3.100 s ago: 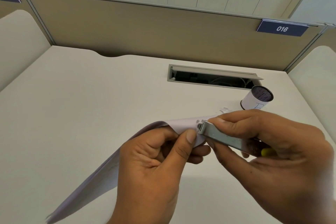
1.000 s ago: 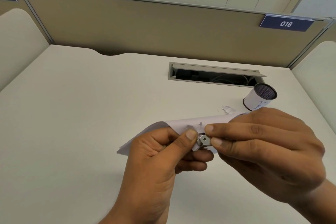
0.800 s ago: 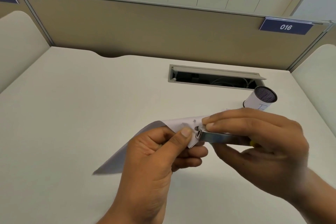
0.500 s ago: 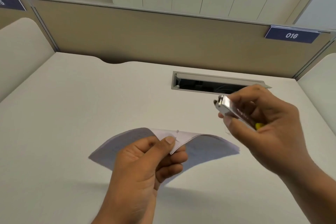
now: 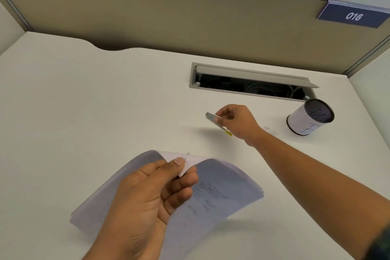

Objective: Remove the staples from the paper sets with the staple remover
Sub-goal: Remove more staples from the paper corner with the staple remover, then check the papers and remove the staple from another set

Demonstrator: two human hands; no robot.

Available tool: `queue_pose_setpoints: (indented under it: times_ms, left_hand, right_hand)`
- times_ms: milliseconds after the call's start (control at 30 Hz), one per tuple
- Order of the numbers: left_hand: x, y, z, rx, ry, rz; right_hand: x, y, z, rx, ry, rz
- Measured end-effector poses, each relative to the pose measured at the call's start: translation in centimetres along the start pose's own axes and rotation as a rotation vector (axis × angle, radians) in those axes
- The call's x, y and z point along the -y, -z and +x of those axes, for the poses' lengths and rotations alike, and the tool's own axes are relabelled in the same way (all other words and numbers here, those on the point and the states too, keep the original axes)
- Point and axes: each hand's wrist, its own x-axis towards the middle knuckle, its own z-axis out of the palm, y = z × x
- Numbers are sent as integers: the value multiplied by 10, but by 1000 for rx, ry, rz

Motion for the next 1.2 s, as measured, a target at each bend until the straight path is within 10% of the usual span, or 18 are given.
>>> queue_pose_setpoints:
  times_ms: [567,733,1000,1200]
  left_hand:
    - [14,-18,50,-27,73,96]
    - [10,-17,43,-4,47,102]
    - [-4,-14,6,59,-70,109]
    - [-11,-16,-42,168,-184,118]
  right_hand:
    - [-50,-10,68,91,162,-279]
    - [-30,3,50,-112,194,-216]
    - [82,47,-133,195,775,15]
    - [106,49,-178,-72,905,-82]
